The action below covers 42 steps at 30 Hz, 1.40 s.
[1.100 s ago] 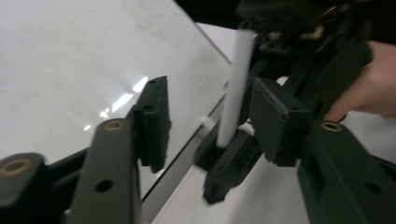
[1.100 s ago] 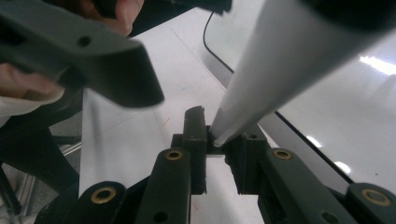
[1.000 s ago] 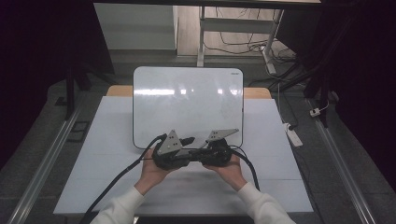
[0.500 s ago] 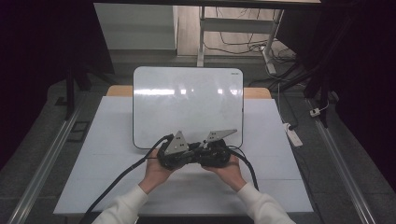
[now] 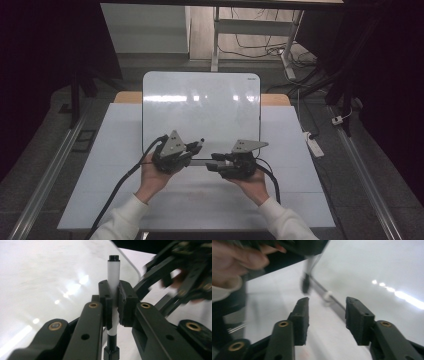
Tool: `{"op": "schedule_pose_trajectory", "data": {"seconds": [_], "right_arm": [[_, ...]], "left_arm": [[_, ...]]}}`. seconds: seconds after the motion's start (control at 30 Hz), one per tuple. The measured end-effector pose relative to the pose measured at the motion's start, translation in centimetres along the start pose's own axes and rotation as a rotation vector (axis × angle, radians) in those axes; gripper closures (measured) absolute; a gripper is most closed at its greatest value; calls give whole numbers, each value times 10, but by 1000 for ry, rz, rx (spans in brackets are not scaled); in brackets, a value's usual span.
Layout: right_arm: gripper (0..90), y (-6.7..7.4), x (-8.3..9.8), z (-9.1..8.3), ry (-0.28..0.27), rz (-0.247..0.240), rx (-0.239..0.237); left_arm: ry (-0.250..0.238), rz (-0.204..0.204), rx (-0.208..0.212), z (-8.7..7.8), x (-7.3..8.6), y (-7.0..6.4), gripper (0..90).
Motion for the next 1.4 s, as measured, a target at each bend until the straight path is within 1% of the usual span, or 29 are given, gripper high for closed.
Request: {"op": "schedule_pose_trajectory", "data": {"seconds": [0.03,0.07,0.1,0.13,0.23,0.33,0.43,0.47,0.53,0.6,0.63,0.73,0.83,0.9,0.97,1.03,1.17,1.33,1.4], "right_arm": [[506,-2,1,-5,-15,-10,26],[495,-5,3,-10,-23,-26,62],[486,-8,5,-15,-33,-39,96],[479,-12,8,-21,-42,-42,124],[462,-24,16,-37,-67,-39,183],[448,-34,22,-54,-94,-34,240],[434,-42,28,-70,-117,-32,289],[429,-44,30,-75,-122,-35,306],[421,-48,35,-84,-123,-52,350],[419,-51,40,-93,-119,-54,377],[419,-54,43,-97,-119,-50,386],[418,-60,50,-106,-116,-27,409],[417,-64,55,-111,-114,-4,421],[417,-66,57,-113,-112,2,430],[417,-67,58,-114,-109,6,437],[417,-66,58,-114,-105,-1,442],[417,-66,59,-112,-89,-20,457],[417,-67,60,-109,-71,-28,461],[418,-66,60,-109,-69,-29,463]], "left_arm": [[7,-3,-18,-4,2,4,813],[10,-8,-34,-7,4,7,812],[8,-19,-47,-12,7,10,812],[4,-31,-55,-16,9,13,812],[5,-42,-80,-29,14,20,812],[5,-68,-98,-39,20,28,812],[13,-119,-109,-44,30,38,812],[20,-139,-111,-44,34,41,811],[51,-161,-128,-44,42,47,812],[87,-183,-144,-43,51,53,812],[103,-196,-150,-41,55,57,811],[127,-236,-159,-36,66,65,811],[140,-255,-172,-26,70,73,811],[138,-273,-164,-18,71,79,811],[152,-274,-162,-9,72,83,811],[163,-285,-155,-2,75,86,810],[199,-295,-161,7,82,91,810],[194,-304,-170,11,86,96,803],[198,-296,-180,13,87,97,800]]}}
Point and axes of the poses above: each handheld gripper's, and its own axes: z roughly forward along the jaws, x roughly out of its underside, y roughly to its left, the point moved 1 cm from there along z, roughly forward along the jaws, and after that the axes turned 14 degrees about z, right-handed, at the moved point
